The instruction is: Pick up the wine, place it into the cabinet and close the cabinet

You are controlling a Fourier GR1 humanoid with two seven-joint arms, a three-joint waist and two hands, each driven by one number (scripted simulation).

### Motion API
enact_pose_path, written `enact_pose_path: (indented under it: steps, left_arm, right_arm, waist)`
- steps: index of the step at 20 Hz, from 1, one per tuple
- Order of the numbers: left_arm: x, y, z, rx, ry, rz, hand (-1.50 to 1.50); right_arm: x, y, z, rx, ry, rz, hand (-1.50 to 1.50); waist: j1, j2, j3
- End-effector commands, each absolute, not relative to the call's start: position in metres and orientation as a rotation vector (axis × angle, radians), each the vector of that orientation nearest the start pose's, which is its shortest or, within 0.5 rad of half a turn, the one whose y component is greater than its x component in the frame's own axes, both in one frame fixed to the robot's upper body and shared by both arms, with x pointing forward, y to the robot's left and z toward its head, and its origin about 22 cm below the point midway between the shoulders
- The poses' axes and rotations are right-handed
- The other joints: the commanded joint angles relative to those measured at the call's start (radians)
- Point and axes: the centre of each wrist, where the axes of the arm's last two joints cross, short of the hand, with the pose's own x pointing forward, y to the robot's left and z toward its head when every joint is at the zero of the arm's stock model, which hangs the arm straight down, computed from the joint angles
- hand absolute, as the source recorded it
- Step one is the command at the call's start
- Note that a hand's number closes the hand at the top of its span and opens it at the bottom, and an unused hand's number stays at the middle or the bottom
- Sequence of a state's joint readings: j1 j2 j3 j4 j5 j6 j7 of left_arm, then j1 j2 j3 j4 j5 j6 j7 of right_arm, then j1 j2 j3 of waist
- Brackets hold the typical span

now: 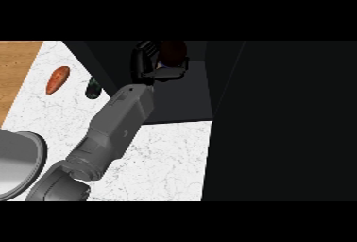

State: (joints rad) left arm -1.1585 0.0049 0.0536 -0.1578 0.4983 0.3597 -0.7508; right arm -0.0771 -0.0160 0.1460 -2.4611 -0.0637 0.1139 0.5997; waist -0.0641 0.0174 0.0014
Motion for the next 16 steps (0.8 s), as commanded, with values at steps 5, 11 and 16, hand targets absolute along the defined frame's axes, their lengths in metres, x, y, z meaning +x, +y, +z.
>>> enact_pose_path:
  steps: [5, 11, 16]
  left_arm:
    - [0.435, 0.126, 0.030, 0.163, -1.810, 0.172, -1.50]
    - [0.428, 0.117, 0.019, 0.218, -1.795, 0.143, -1.50]
    - [0.424, 0.138, 0.005, 0.281, -1.786, 0.101, -1.50]
  right_arm:
    - [0.147, -0.202, 0.207, 0.245, -1.926, 0.289, -1.50]
    - [0.139, -0.207, 0.208, 0.249, -1.945, 0.274, -1.50]
    - [0.141, -0.198, 0.213, 0.259, -1.949, 0.282, -1.50]
  waist:
    - [0.001, 0.007, -0.002]
    - [-0.008, 0.007, -0.002]
    - [-0.006, 0.009, -0.003]
